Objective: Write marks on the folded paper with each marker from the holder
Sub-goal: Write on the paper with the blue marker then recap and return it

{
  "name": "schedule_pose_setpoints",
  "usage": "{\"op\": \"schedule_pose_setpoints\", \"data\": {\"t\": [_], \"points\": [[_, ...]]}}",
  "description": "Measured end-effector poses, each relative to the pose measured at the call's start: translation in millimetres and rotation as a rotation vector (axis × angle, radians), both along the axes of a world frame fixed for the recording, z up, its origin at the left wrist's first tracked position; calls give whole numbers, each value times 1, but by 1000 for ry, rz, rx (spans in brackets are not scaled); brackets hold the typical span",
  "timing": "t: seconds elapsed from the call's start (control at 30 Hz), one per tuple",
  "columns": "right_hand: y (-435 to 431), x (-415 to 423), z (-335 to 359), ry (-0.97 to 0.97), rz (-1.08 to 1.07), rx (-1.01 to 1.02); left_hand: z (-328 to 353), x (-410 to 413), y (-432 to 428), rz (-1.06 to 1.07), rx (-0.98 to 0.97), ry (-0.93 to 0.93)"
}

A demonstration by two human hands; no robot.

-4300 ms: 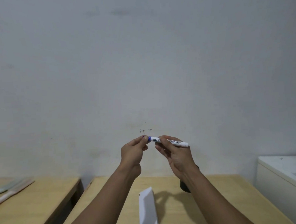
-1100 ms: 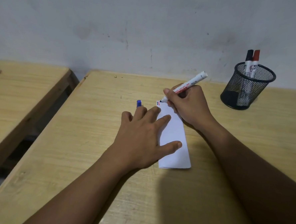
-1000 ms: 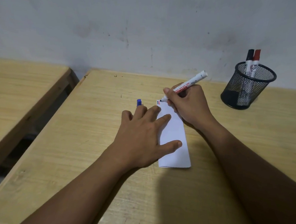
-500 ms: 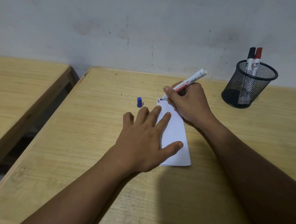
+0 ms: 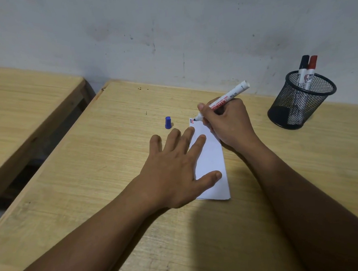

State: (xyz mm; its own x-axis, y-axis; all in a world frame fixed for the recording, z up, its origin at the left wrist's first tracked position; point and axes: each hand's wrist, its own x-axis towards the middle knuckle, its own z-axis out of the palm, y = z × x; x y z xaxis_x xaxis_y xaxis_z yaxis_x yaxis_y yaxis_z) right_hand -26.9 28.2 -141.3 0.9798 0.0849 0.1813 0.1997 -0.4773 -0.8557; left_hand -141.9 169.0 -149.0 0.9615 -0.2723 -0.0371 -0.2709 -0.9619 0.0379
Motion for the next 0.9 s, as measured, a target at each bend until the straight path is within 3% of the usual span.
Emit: {"op": "schedule_pose_setpoints", "data": {"t": [0.37, 0.6, 0.77, 0.83, 0.9], "points": [[1, 0, 2, 6, -26, -15, 1, 1, 1, -5, -11, 0], [-10, -6, 12, -26, -120, 355, 4, -2, 2, -14, -123, -111], [-17, -9, 18, 81, -211, 633, 12, -1, 5, 162, -516, -251], [-20, -13, 25, 107, -230, 712, 19, 8, 12, 288, -515, -382], [-24, -20, 31, 106, -227, 723, 27, 23, 24, 380, -418, -336]]}}
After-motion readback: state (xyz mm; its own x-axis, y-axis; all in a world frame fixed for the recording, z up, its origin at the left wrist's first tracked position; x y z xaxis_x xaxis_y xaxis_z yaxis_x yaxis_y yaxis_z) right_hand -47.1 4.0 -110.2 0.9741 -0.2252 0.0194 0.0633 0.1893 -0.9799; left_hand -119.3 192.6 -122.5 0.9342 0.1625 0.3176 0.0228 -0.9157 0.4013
